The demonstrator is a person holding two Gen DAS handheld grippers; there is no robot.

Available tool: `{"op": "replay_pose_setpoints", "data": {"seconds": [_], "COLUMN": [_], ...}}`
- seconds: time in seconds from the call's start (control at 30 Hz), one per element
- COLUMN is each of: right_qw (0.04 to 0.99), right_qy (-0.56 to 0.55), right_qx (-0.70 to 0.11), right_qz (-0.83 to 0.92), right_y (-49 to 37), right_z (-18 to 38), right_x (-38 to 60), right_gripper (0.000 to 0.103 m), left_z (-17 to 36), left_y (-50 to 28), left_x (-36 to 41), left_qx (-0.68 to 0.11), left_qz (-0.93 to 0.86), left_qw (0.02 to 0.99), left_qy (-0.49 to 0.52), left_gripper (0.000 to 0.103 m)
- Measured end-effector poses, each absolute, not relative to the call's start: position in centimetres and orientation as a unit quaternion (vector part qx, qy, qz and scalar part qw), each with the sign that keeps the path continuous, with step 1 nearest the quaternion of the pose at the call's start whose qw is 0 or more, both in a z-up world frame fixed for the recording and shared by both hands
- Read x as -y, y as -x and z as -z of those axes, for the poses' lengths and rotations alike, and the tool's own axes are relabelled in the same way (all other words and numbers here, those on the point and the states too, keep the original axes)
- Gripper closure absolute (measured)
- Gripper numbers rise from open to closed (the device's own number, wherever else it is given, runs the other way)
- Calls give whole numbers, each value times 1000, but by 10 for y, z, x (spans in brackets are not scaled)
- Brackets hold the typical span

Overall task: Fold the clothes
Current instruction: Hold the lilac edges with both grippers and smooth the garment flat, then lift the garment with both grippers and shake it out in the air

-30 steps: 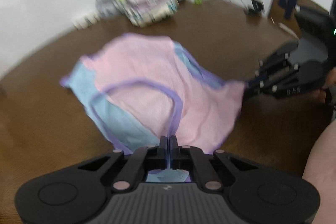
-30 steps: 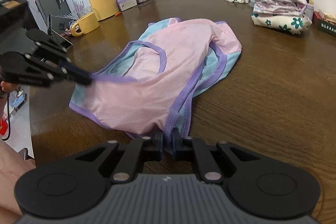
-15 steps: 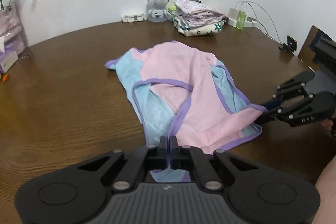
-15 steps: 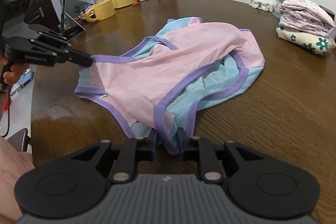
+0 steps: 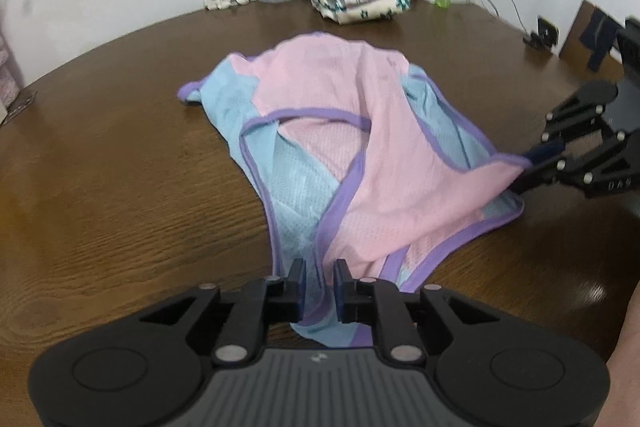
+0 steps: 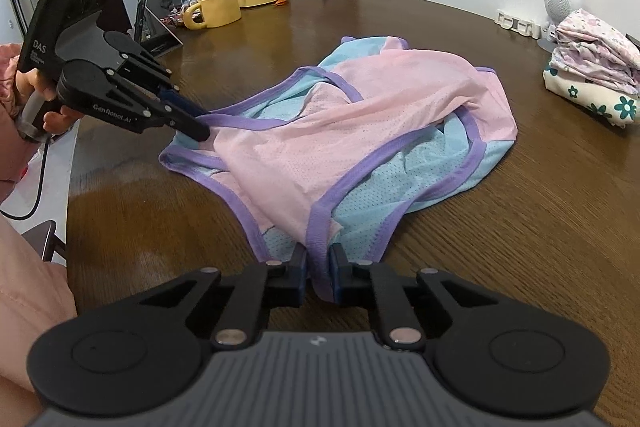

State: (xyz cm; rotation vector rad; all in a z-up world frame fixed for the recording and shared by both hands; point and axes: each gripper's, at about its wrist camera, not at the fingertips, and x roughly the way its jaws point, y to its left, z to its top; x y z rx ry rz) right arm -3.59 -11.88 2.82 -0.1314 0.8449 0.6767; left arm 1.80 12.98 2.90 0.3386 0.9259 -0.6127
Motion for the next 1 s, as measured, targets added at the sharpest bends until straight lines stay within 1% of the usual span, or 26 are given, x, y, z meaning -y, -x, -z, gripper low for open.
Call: {"op": "replay_pose_setpoints", "data": {"seconds": [0.07, 0.1, 0.13, 0.27, 0.37, 0.5, 0.57, 0.6, 0.7, 0.77, 0.83, 0.93, 1.0], "right_qw": [855, 856, 857, 864, 863, 864, 855, 851, 854, 872, 898, 940, 962], "right_qy": [60, 57, 55, 35, -3, -5, -12, -8, 22, 53, 74, 74, 61], "right_qx": [-403, -404, -403, -397, -400, -397, -423, -438, -452, -432, -399, -317, -251], "right_qz": [-320, -318, -316, -308, -309, -310, -300, -292, -259, -223, -172, -105, -89], "right_y": [36, 36, 36, 41, 47, 51, 41, 29, -28, -84, -145, -207, -219], "right_z": [-28, -28, -28, -40, -62, -83, -79, -76, -85, -113, -164, -259, -323], "right_x": [119, 120, 120, 129, 139, 144, 144, 143, 141, 146, 140, 132, 127], "right_gripper": [92, 92, 96, 98, 99, 99, 99, 99, 100, 100, 100, 100, 100], "left_z": [-26, -27, -27, -42, -62, -87, -92, -89, -89, -114, -156, -243, -303], "left_y": [-20, -19, -18, -4, 11, 28, 29, 22, -18, -60, -105, -172, -194], "left_x": [-129, -129, -129, -129, -133, -139, -137, -133, -110, -91, -73, -63, -65], "left_qx": [-441, -439, -437, -410, -391, -364, -357, -366, -381, -359, -309, -245, -194], "left_qz": [290, 290, 290, 289, 291, 298, 297, 294, 268, 235, 196, 129, 95], "left_qw": [833, 834, 835, 847, 856, 869, 874, 872, 873, 892, 919, 957, 975], "left_qy": [-166, -167, -169, -175, -171, -155, -146, -139, -142, -142, -144, -90, -58], "left_gripper": [92, 97, 102, 102, 102, 102, 102, 102, 102, 102, 102, 102, 102]}}
